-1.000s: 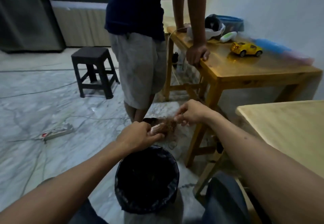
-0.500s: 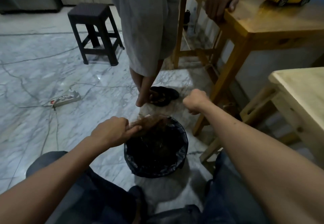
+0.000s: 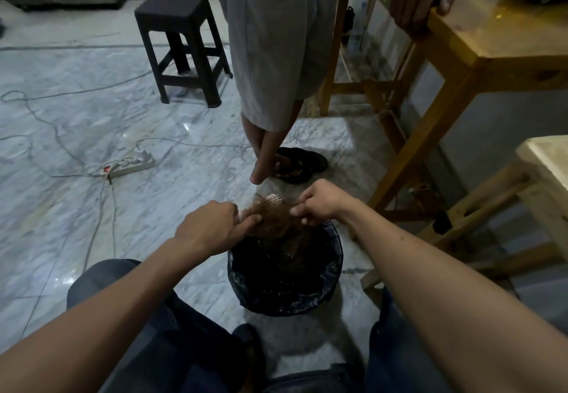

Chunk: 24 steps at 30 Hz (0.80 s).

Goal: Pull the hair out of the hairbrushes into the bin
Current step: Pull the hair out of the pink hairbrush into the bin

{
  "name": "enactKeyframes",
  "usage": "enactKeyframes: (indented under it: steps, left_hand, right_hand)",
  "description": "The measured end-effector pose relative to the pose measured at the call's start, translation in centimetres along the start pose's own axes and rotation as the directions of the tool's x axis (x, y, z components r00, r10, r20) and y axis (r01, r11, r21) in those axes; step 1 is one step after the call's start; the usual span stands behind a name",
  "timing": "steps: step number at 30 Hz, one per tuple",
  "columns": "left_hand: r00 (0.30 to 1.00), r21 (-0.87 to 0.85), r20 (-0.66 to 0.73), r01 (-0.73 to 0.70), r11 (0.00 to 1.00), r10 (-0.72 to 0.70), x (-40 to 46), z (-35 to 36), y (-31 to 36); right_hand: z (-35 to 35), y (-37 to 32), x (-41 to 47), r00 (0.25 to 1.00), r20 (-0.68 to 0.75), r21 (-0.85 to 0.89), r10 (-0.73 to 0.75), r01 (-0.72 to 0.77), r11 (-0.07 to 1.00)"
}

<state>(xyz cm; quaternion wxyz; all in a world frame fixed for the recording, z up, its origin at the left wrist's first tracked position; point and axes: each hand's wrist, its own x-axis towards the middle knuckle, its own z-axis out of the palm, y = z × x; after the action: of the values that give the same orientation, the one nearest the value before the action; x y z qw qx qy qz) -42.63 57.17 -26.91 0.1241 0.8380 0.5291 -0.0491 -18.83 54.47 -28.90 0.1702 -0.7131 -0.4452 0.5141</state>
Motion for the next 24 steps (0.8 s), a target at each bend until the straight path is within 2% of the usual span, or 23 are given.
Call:
enactKeyframes:
  steps: [5, 8, 11, 15, 17, 21, 24]
  left_hand:
    - [0.999, -0.045, -0.011, 0.033, 0.998, -0.034, 0.1, -0.6, -2.0]
    - [0.998, -0.057, -0.018, 0.065, 0.996, -0.066, 0.2, -0.9, -2.6]
    - [0.995, -0.081, -0.015, 0.097, 0.992, -0.099, 0.1, -0.9, -2.6]
    - [0.997, -0.093, -0.028, 0.066, 0.993, -0.069, 0.2, -0.9, -1.2]
    - [0.998, -0.093, -0.043, 0.035, 0.995, -0.039, 0.3, -1.3, -0.3]
    - [0.997, -0.097, -0.076, 0.0, 0.995, -0.008, 0.5, -2.1, 1.4]
    - [0.995, -0.092, -0.102, 0.0, 0.996, -0.009, 0.3, -2.7, 1.5]
  right_hand:
    - [-1.9, 2.3, 0.5, 0.953, -0.256, 0.046, 0.161, -0.154, 0.987]
    - [-2.9, 3.9, 0.3, 0.929, -0.339, -0.071, 0.148, -0.182, 0.981]
    - [-3.3, 4.2, -0.1, 0.942, -0.295, -0.074, 0.163, -0.192, 0.979]
    - [-3.1, 1.3, -2.2, 0.993, -0.016, -0.249, 0.118, -0.118, 0.961]
    - [-2.7, 0.1, -2.4, 0.996, 0.062, -0.188, 0.062, -0.049, 0.981]
    - [-0.8, -0.6, -1.7, 0.996, 0.044, -0.103, -0.075, 0.08, 0.991]
    - [-0.3, -0.2, -1.1, 0.986, -0.084, -0.207, -0.141, 0.121, 0.971]
